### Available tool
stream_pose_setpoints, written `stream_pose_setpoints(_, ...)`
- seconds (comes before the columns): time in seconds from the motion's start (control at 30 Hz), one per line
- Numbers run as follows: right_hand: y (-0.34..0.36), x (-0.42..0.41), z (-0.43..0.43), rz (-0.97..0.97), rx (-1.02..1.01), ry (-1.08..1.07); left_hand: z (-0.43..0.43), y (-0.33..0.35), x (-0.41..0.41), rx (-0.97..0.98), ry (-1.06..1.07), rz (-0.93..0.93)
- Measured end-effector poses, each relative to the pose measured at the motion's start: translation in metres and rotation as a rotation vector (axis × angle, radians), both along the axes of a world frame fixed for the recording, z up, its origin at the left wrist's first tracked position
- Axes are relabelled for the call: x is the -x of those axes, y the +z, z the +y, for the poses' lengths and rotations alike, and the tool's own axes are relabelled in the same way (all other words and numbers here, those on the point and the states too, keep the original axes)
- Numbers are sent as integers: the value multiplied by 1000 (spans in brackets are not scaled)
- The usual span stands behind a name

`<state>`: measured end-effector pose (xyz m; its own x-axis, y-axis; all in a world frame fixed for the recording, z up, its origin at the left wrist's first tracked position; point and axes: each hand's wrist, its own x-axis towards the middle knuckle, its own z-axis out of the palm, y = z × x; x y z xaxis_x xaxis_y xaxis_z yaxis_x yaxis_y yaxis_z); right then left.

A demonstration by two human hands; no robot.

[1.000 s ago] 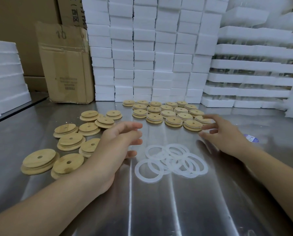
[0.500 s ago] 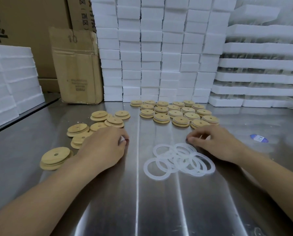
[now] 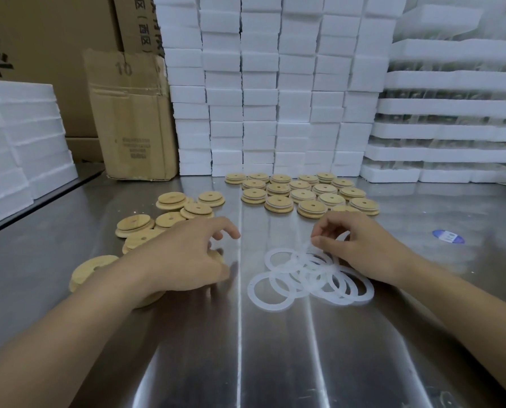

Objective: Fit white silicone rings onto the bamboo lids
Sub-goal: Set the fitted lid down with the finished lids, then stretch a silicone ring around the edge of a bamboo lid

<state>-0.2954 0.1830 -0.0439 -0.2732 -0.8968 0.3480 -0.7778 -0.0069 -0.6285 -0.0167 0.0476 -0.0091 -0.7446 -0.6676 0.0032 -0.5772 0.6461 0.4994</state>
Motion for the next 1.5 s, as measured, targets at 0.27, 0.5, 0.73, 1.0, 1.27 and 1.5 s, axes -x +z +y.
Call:
stream_pose_setpoints(0.27, 5, -4, -2, -116, 236, -28, -10, -15, 5, 143, 69, 37)
stream_pose_setpoints(0.5, 8, -20, -3, -130, 291, 31, -3, -13, 7, 182, 81, -29)
stream_pose_setpoints(0.73, 21, -42, 6, -71, 293, 88, 0, -17, 12, 81, 141, 203)
stream_pose_setpoints(1.0, 28, -62, 11, -225, 224, 198, 9, -19, 26, -589, 95, 699)
stream_pose_setpoints(1.27, 22, -64, 6, -192, 253, 159, 27, -19, 31, -833, -120, 755)
stream_pose_setpoints(1.5, 21, -62, 5, -192, 246, 126, 26, -27, 35, -481, -114, 770)
